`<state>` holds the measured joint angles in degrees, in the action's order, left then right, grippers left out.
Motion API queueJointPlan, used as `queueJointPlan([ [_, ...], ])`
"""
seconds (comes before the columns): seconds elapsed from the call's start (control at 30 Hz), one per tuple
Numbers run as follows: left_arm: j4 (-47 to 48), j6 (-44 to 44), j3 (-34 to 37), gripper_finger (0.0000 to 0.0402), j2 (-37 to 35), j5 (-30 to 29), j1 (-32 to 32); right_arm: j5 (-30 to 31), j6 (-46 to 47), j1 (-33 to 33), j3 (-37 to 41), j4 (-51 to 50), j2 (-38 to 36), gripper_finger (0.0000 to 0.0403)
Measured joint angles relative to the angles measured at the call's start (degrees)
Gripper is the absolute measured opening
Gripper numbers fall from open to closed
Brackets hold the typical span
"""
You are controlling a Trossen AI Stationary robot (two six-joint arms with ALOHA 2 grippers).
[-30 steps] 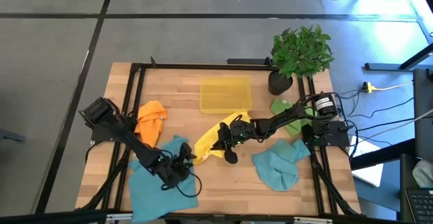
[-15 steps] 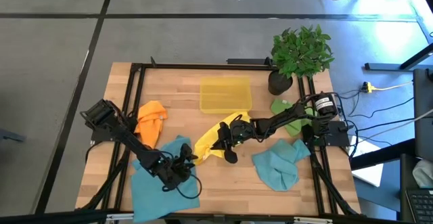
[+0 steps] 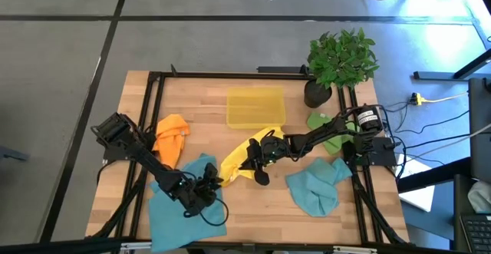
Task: Fold microfiber towels
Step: Fold the yellow microfiber towel
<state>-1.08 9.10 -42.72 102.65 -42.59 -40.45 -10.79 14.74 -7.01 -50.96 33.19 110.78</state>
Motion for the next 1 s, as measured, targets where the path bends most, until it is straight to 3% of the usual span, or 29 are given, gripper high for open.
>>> queueJointPlan([
  [0.43, 1.33, -1.59, 0.06, 0.0005, 0.04, -0.45, -0.04, -2.2, 0.22, 0.0, -0.02, -0.86, 0.0, 0.0006],
  [1.0, 8.15, -6.15, -3.55, 0.0, -8.15, 0.74, 0.32, -7.57, 0.17, -2.72, -0.04, -1.42, 0.0, 0.0006],
])
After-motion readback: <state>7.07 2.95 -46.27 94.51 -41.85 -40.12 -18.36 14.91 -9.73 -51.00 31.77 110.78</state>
